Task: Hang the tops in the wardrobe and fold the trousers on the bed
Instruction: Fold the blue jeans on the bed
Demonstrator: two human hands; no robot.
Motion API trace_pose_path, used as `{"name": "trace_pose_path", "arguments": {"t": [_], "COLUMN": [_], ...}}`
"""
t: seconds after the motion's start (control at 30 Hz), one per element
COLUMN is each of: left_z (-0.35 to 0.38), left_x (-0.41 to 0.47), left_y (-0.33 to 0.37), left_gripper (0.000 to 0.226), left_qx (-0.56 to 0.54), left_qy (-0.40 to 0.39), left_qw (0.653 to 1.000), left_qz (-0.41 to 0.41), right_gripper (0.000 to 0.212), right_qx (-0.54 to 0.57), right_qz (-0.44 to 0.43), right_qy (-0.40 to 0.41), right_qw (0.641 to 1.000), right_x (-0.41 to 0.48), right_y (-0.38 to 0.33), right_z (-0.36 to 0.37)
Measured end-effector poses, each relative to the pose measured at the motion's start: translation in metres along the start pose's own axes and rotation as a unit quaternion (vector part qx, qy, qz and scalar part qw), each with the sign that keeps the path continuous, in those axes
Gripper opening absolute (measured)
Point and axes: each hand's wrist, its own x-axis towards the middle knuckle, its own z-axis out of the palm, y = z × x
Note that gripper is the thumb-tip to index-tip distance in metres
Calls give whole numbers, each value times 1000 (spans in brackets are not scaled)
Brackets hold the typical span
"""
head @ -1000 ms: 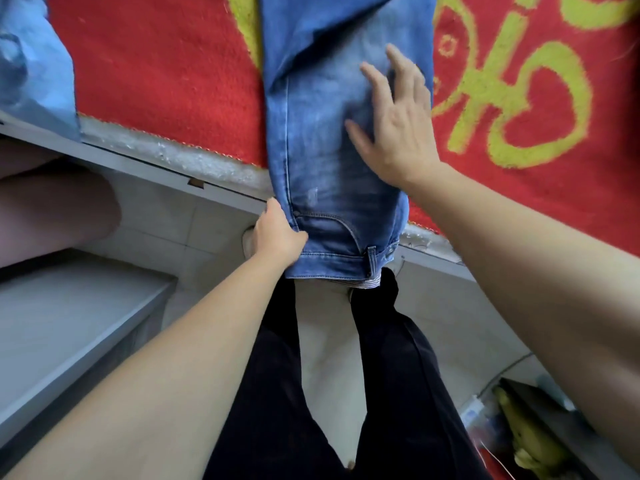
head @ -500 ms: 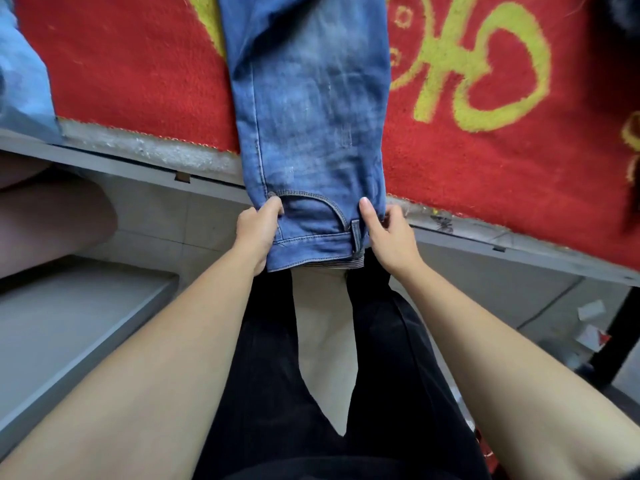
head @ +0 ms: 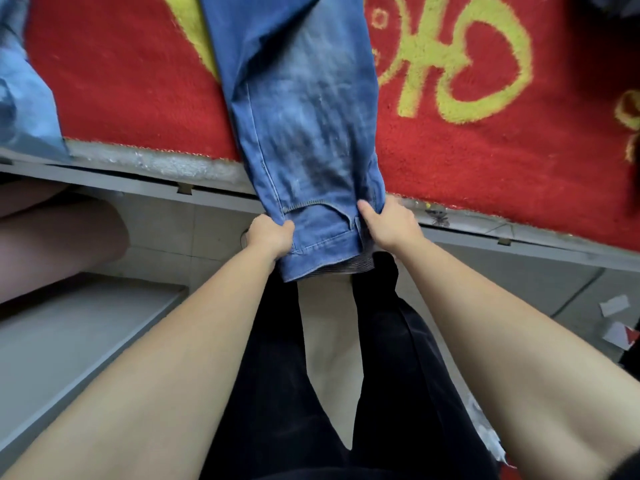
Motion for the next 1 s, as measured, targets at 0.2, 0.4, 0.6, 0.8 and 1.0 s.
{"name": "trace_pose_path", "arguments": {"t": [0.2, 0.4, 0.6, 0.8, 1.0], "left_z": [-53, -95, -119, -136, -141], "left_x": [15, 43, 93, 142, 149], "left_y": [46, 116, 181, 224, 225], "left_gripper": [58, 76, 83, 75, 77], "left_qx": [29, 170, 315, 371, 405], "left_qy": [174, 229, 213, 119, 104], "left_qw": [975, 908, 863, 879, 864], "left_qz": [138, 307, 333, 275, 280], "right_gripper": [67, 55, 63, 66, 67], "right_qx": [-102, -49, -199, -275, -267], "right_qz": [-115, -216, -251, -208, -223], "right_qy": [116, 238, 203, 173, 142], "right_qw": [981, 946, 925, 923, 927], "right_x": [15, 54, 117, 153, 159], "right_y": [-51, -117, -158, -162, -157], "right_z": [-51, -84, -110, -103, -117]}}
